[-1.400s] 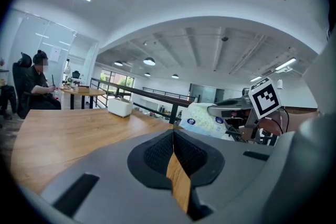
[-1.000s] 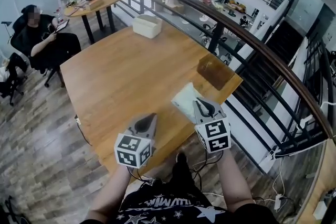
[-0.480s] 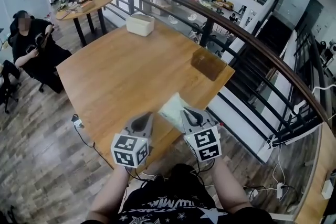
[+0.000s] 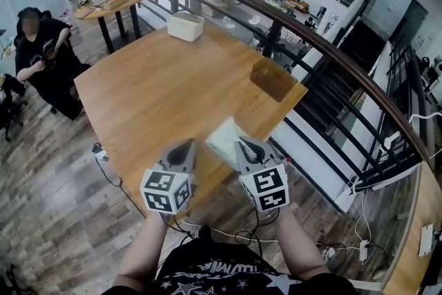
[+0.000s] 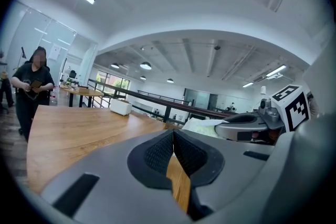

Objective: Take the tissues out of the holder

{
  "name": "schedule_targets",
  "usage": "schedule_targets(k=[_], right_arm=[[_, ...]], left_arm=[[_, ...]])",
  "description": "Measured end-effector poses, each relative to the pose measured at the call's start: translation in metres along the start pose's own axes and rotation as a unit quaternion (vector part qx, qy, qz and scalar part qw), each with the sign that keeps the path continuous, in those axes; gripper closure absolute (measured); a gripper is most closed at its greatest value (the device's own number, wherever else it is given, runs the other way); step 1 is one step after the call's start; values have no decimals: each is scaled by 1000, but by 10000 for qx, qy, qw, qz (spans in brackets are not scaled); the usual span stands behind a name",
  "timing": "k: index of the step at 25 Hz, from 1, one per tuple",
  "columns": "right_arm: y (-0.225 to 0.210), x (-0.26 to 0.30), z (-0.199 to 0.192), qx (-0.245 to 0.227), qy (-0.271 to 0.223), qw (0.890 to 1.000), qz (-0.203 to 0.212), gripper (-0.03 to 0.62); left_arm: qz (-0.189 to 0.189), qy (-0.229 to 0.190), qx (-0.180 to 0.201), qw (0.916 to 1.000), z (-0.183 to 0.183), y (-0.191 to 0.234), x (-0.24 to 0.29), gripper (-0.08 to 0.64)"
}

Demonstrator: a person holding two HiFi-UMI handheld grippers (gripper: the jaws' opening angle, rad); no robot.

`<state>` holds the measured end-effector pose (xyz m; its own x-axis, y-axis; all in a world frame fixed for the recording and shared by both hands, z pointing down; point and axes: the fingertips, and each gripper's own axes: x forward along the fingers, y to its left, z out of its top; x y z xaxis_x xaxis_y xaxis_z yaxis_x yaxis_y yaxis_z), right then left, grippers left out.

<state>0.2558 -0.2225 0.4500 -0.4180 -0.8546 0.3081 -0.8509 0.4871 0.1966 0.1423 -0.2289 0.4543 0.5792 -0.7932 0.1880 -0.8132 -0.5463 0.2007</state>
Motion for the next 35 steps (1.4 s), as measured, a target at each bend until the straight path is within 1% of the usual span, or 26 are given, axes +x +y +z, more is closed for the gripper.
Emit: schedule_targets(k=[3, 7, 12, 16, 22, 27, 31, 35], right_arm=[[6, -20, -6, 17, 1, 10000, 36, 569], [13, -54, -11, 80, -36, 10000, -2, 569], [34, -99, -22, 114, -15, 9999, -25, 569], [57, -130, -27, 102, -87, 9999, -2, 569], [97, -169, -28, 8, -137, 9998, 168, 571], [120, -188, -31, -30, -103, 9996, 250, 571], [138, -193, -30, -11, -105, 9994, 319, 571], [148, -189, -33, 27, -38, 9995, 313, 571]], left_arm=[[32, 46, -80, 10000, -9, -13, -13, 546], [8, 117, -18, 9999, -13, -37, -32, 546], [-16, 123, 51, 9999, -20, -66, -67, 546], [-21, 113, 109, 9999, -28, -85, -99, 546], [9, 101, 144, 9998, -43, -108, -146, 546], [70, 121, 109, 9998, -52, -117, -174, 546], [121, 149, 82, 9998, -56, -112, -191, 546], [108, 171, 66, 9998, -61, -107, -196, 546]])
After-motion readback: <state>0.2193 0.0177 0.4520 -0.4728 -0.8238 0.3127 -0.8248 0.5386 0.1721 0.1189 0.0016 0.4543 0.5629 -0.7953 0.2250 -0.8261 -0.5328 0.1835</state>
